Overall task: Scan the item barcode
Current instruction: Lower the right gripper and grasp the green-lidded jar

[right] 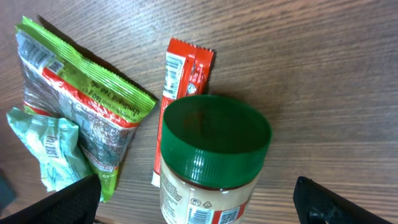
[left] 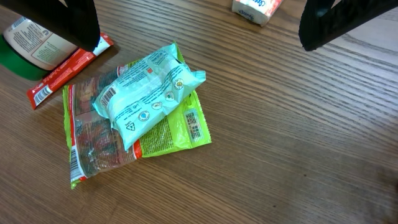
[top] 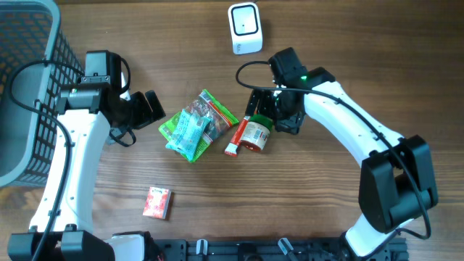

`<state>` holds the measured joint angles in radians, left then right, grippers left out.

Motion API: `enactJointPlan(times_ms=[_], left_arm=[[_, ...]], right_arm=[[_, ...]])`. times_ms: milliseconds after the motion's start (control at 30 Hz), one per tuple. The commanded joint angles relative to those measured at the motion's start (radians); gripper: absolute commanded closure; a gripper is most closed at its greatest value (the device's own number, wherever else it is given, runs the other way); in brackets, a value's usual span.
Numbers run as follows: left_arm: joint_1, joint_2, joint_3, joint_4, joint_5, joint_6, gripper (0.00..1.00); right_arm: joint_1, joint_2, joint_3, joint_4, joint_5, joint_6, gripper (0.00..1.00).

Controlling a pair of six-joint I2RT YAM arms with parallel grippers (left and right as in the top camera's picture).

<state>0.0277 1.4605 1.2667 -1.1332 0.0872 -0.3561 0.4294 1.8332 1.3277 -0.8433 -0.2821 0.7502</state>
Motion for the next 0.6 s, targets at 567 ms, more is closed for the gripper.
enactJointPlan(times_ms=[567], left_arm=[[0.003, 0.001, -0.001, 0.0, 0.008, 0.012, 0.0]], right_arm=[[0.081, 0.027, -0.016, 0.005, 0.174, 0.132, 0.0]])
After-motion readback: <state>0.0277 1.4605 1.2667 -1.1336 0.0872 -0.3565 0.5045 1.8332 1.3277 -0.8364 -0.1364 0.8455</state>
